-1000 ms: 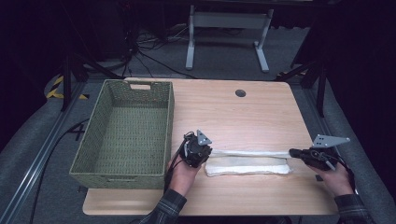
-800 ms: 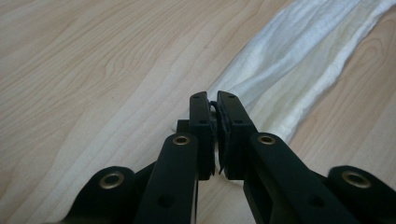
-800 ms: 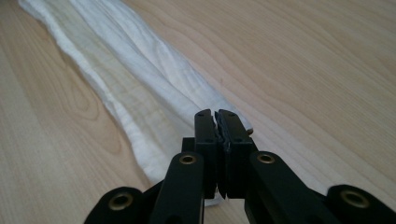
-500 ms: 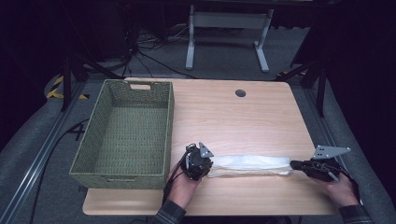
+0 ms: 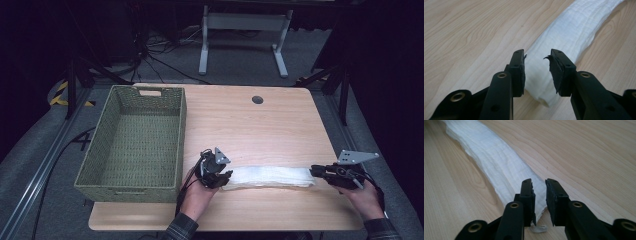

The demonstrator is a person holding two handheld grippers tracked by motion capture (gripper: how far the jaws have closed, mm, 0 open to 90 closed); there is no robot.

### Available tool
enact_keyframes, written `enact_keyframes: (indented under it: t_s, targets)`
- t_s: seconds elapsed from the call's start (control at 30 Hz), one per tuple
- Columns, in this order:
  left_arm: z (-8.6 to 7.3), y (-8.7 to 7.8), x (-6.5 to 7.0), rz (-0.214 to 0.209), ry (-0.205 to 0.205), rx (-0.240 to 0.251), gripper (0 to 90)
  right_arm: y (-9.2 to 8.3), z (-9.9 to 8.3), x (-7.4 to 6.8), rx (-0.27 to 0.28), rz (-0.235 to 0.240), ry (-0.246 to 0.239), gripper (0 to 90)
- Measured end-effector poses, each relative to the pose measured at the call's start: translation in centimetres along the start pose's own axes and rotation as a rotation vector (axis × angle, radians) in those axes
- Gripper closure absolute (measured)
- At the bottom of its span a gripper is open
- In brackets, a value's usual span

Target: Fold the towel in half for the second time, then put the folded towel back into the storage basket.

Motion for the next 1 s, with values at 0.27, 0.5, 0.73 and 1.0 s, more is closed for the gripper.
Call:
enact_keyframes:
  t_s: [0.27, 0.5, 0.73, 1.0]
  targets:
    - [1.2, 1.6, -0.8, -0.016, 0.021, -0.007, 64.3, 1.2, -0.3, -1.0, -0.030, 0.047, -0.002, 89.7]
    - [1.7, 3.4, -0.9, -0.037, 0.045, -0.031, 67.5, 2.7, -0.3, -2.1, -0.062, 0.104, -0.006, 89.8]
    - [1.6, 5.3, -0.9, -0.066, 0.049, -0.081, 86.2, 4.1, -0.4, -2.4, -0.103, 0.136, -0.014, 89.8]
    - [1.3, 5.9, -0.3, -0.094, 0.087, -0.133, 89.7, 4.7, -0.4, -1.9, -0.127, 0.125, -0.023, 89.9]
Point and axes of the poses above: each handheld gripper's, and its own axes: y roughly forward along the jaws, z roughly out of its top, x roughly to its right, the point moved 4 cm from there along y, roughly forward along the jaws, and after that the axes turned 15 degrees about z, right-handed, at the moved point
